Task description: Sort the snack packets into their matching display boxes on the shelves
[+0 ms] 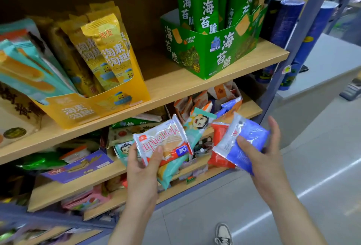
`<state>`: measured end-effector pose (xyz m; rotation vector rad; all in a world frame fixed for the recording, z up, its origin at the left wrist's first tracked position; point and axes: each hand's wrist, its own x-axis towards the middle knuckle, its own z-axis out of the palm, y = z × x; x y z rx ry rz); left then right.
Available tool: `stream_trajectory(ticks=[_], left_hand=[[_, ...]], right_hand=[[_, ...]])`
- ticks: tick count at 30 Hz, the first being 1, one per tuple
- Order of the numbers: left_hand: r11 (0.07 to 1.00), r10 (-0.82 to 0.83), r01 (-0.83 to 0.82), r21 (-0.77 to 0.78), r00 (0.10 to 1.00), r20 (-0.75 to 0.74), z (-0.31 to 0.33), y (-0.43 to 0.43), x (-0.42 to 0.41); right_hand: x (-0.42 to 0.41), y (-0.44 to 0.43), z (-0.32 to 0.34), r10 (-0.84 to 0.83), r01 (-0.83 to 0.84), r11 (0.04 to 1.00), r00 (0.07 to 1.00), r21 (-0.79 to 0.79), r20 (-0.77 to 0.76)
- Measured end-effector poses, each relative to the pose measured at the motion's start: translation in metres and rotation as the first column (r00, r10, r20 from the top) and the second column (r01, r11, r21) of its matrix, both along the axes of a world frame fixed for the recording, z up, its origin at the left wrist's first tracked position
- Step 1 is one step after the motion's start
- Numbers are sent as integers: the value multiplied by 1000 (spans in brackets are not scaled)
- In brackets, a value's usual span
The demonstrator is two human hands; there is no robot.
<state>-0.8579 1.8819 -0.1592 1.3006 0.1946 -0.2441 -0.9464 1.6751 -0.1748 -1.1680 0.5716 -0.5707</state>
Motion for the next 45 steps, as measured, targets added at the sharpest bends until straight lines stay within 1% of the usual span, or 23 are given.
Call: stream_trajectory(ticks=[2, 3, 5, 7, 10, 14, 17, 20, 22, 23, 24, 25, 27, 28, 29, 31, 34, 38, 39, 40, 42, 44, 45], left_hand=[[1000, 18, -18, -1, 1000, 12, -3, 6, 3], [1000, 23, -23, 4, 1000, 18, -4, 7, 3], [1000, 23, -24, 20, 999, 37, -8, 8, 3], [998, 1, -4, 55, 998, 62, -11, 4, -1], [994, -28, 17, 108, 995, 97, -14, -9, -10], [980, -80, 44, 195, 980, 182, -24, -30, -23], [973, -151, 118, 197, 975, 163, -27, -42, -30], [964, -252, 249, 91, 967, 29, -26, -48, -28], [975, -215, 208, -79, 973, -88, -20, -45, -17], [978, -183, 168, -128, 976, -117, -19, -41, -11], [978, -184, 169, -124, 976, -121, -13, -39, -6], [974, -228, 225, -41, 968, -102, -9, -36, -2], [901, -381, 389, 189, 921, -78, -2, -32, -2], [860, -425, 430, 276, 902, -82, 0, -31, -4], [839, -437, 443, 316, 894, -95, -3, -29, -6], [880, -367, 391, 269, 920, -137, -8, -23, -13], [965, -193, 224, 137, 959, -208, -16, 2, -26], [996, -1, 23, 82, 964, -265, -27, 47, -38], [997, 40, -22, 72, 962, -270, -28, 57, -38], [995, 88, -73, 65, 959, -269, -27, 66, -37], [979, 203, -196, 53, 944, -262, -29, 89, -33], [960, 277, -276, 38, 927, -252, -30, 116, -27], [954, 296, -296, 40, 925, -237, -32, 131, -24]], right_hand=[[-4, -9, 9, 33, -60, 978, 990, 201, 137], [-4, -11, 16, 53, -117, 942, 978, 313, 204], [-3, -5, 22, 77, -199, 855, 962, 479, 263], [1, 8, 21, 123, -254, 803, 956, 540, 266], [9, 29, 10, 241, -351, 742, 935, 571, 261], [20, 44, 1, 362, -431, 725, 902, 537, 235], [27, 37, -4, 396, -442, 716, 895, 540, 206], [32, 16, -10, 394, -405, 760, 909, 508, 136], [34, 3, -11, 419, -420, 786, 902, 454, 108], [35, -1, -11, 443, -436, 799, 893, 414, 84], [36, -4, -11, 471, -454, 812, 881, 367, 47], [37, -5, -10, 506, -482, 816, 862, 319, 6], [41, -2, -9, 595, -569, 791, 800, 225, -71], [44, 1, -9, 641, -619, 764, 761, 180, -103], [47, 5, -11, 675, -660, 738, 725, 139, -136], [55, 16, -12, 722, -731, 681, 658, 49, -213], [66, 41, -11, 770, -825, 561, 551, -71, -322], [81, 86, -9, 809, -914, 328, 403, -241, -428], [85, 97, -10, 815, -922, 288, 377, -257, -441], [88, 108, -11, 818, -929, 263, 357, -259, -450], [97, 130, -12, 841, -952, 242, 303, -189, -449], [104, 153, -16, 887, -965, 248, 261, -83, -382], [108, 164, -21, 902, -962, 271, 263, -23, -343]])
